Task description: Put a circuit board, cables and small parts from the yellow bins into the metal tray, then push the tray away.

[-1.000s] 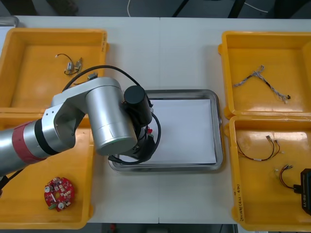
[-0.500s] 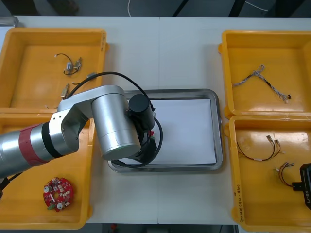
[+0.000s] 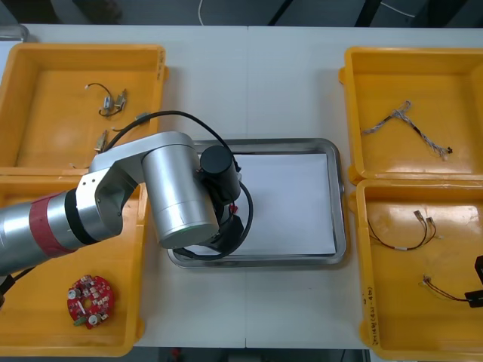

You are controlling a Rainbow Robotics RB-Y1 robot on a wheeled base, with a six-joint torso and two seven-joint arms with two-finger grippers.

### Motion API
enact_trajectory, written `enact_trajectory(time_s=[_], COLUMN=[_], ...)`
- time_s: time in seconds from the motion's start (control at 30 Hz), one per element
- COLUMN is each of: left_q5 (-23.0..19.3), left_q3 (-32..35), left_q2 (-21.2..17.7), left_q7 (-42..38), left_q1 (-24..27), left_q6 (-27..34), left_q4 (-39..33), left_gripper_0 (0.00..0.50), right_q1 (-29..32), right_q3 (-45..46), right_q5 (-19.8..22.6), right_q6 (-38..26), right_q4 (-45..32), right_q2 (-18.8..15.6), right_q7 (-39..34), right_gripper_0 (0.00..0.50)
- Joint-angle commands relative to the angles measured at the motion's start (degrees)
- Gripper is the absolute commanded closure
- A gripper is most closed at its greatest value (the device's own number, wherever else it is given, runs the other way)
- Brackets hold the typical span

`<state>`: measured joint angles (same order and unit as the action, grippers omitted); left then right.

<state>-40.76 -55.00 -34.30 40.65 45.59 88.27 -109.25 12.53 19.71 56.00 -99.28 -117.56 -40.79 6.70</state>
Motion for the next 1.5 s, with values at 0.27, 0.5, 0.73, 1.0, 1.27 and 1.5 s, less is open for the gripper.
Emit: enact_trajectory(time_s=[0.27,0.5,0.73,1.0,1.27,1.5], left_q5=[-2.57,-4.51,-6.62,-8.02,-8.29,-7.76], left_q3=[4.73,11.49,18.26,26.43,32.67,38.21], left_q2=[0.38,0.38,-0.41,-2.0,-3.93,-5.6], left_q7=[-0.22,-0.31,0.13,1.1,5.58,12.17], left_q1=[2.22,2.13,2.13,2.13,2.13,2.13], left_q6=[7.0,14.38,20.27,21.73,21.73,21.73], left_q4=[-5.36,-9.05,-10.72,-10.46,-6.24,-0.62], left_gripper_0=[0.0,0.0,0.0,0.0,0.0,0.0], right_q1=[-8.66,-14.29,-16.4,-16.57,-21.41,-27.47], right_q3=[5.16,6.75,9.21,9.65,5.34,-1.52], right_q5=[9.39,11.41,12.2,13.61,19.5,20.2], right_q6=[-10.72,-10.72,-10.72,-10.72,-10.72,-10.72], right_q4=[-6.89,-9.61,-12.25,-16.03,-18.4,-22.18], right_q2=[-8.87,-10.01,-13.27,-18.1,-20.12,-20.21], right_q7=[10.0,20.1,28.63,40.14,50.34,57.72], right_gripper_0=[0.5,0.5,0.5,0.5,0.5,0.5])
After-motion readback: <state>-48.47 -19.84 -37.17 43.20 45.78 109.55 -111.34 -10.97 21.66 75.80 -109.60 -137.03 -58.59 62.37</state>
